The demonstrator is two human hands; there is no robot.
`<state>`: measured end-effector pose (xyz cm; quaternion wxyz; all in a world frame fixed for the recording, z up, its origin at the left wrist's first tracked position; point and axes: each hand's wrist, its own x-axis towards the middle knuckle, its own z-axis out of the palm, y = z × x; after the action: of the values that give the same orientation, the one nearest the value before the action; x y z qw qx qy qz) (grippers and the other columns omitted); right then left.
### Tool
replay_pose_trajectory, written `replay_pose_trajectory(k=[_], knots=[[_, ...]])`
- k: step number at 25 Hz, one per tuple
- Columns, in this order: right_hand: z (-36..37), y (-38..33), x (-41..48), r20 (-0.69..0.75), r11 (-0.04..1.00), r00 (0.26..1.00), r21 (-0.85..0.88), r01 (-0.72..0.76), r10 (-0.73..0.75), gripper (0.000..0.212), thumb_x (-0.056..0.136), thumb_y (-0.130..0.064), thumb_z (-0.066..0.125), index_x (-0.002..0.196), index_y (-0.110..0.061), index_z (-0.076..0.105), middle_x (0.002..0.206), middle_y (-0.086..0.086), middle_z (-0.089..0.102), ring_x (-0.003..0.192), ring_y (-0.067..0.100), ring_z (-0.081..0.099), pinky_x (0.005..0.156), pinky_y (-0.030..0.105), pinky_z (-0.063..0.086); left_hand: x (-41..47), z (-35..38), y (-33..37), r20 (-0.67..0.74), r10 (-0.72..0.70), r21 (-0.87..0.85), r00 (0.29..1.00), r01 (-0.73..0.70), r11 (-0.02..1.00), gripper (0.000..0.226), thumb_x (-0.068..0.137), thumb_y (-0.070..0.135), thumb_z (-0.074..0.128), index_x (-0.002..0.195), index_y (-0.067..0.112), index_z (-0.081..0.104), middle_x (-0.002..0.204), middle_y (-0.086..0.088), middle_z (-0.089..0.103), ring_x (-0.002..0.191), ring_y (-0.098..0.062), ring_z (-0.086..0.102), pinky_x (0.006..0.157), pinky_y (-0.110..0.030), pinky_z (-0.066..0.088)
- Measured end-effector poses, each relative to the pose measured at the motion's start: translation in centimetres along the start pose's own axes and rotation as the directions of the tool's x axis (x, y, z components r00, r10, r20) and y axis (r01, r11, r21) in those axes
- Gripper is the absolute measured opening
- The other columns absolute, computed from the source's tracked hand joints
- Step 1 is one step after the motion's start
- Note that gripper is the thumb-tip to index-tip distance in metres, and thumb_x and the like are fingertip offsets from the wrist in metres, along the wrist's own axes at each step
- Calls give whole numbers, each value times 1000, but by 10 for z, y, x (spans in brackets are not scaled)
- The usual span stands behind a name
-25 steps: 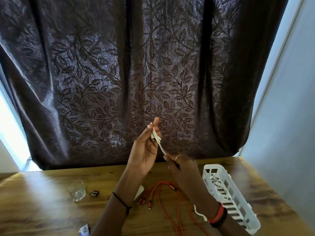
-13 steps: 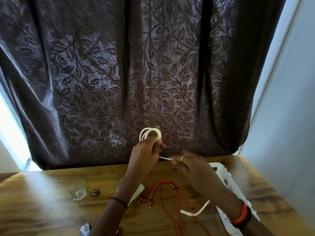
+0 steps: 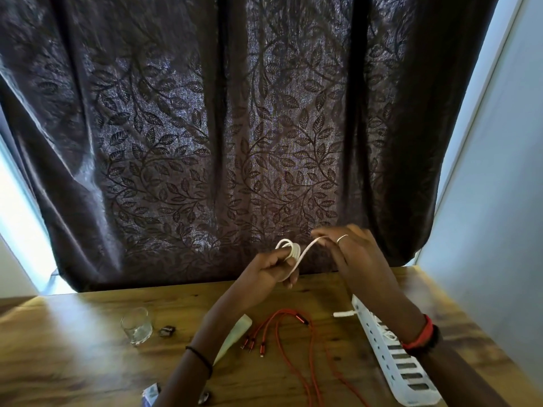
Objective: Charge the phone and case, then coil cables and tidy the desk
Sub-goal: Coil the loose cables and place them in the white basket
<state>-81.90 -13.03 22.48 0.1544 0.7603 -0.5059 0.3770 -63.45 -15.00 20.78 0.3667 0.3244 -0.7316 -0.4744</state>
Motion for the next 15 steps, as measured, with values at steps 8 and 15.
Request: replay_pose_trajectory(k=[8, 15], knots=[[21, 4, -2, -141, 996, 989, 81, -29, 41, 26, 86, -30, 52, 94, -19, 74, 98, -1, 65, 94, 9, 49, 85, 23, 34, -4, 24, 1, -108, -103, -229, 989, 76, 970, 37, 96, 31, 39, 99, 2, 61, 59, 9, 34, 49, 1, 34, 51, -13, 29], [42, -21, -28, -14, 923, 969, 307, -231, 247, 43, 87, -24, 39, 120, -10, 62, 107, 5, 64, 89, 10, 63, 78, 16, 50, -13, 31, -14, -113, -164, -452, 980, 97, 887, 28, 95, 31, 44, 90, 15, 67, 61, 5, 39, 56, -4, 33, 61, -19, 31]])
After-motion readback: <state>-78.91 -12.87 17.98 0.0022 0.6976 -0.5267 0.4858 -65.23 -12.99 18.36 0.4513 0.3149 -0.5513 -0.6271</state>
